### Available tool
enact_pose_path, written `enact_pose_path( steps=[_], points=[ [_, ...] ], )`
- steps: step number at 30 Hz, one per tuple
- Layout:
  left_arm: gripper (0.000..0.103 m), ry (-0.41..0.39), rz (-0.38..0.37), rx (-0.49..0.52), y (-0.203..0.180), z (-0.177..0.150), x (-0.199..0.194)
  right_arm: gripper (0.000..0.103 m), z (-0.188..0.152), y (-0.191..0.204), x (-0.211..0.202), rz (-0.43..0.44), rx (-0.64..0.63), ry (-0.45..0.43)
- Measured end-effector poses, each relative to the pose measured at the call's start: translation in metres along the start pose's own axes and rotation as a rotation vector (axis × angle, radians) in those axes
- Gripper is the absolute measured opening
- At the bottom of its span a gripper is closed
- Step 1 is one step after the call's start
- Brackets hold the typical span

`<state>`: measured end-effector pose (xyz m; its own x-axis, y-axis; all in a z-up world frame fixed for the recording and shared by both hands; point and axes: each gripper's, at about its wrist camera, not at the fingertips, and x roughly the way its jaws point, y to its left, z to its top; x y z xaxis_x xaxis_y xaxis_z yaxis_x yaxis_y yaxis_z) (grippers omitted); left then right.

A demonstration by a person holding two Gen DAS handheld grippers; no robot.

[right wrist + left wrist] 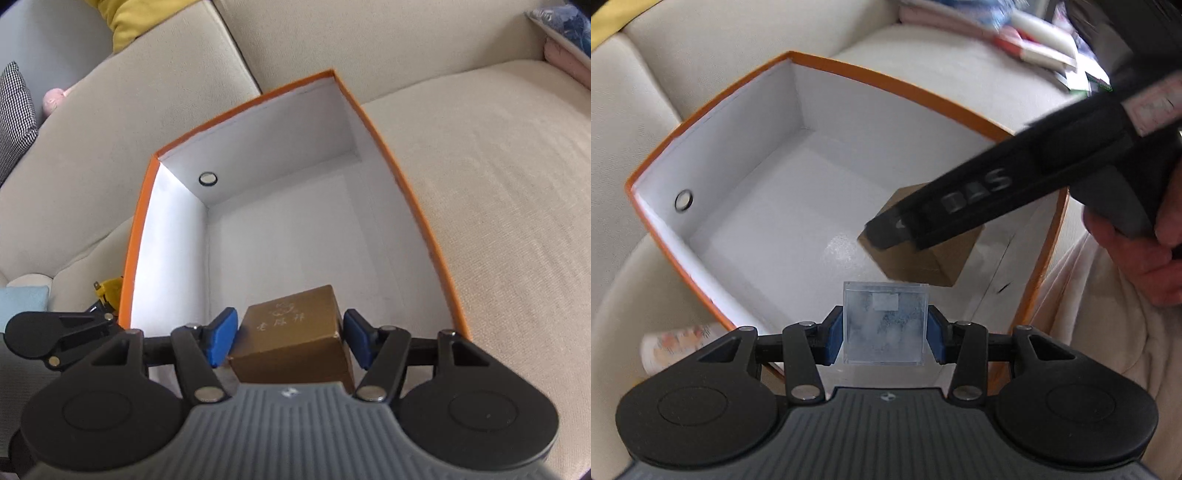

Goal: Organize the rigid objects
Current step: 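Carry the gold box and clear box into the orange shoebox with both tools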

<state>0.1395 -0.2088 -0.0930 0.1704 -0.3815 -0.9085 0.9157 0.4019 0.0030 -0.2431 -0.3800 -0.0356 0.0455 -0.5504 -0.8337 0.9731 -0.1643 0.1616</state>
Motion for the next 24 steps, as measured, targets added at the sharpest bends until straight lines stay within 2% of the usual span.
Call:
enact_pose_path(
  steps=[2,8,15,20,24],
  points=[
    [0.052,0.049,0.007,0.035,0.0,0.007,0.004,0.064,0.002,-0.001,0.009,0.003,0.009,0.018],
    [0.052,0.142,-0.06,0.157,-0.006,0.011,0.011,0.064,0.001,0.001,0.022,0.001,-0.008,0.07],
    [0.056,0.162,-0.06,0.137,-0.001,0.006,0.008,0.064,-0.004,0.003,0.03,-0.004,-0.033,0.117],
    [0.061,0.141,-0.056,0.132,-0.002,0.003,-0.001,0.064,-0.006,0.005,0.033,-0.012,-0.044,0.132],
    [0.063,0.05,-0.085,0.046,0.007,-0.008,-0.029,0.064,-0.006,0.006,0.036,-0.019,-0.044,0.142]
  ],
)
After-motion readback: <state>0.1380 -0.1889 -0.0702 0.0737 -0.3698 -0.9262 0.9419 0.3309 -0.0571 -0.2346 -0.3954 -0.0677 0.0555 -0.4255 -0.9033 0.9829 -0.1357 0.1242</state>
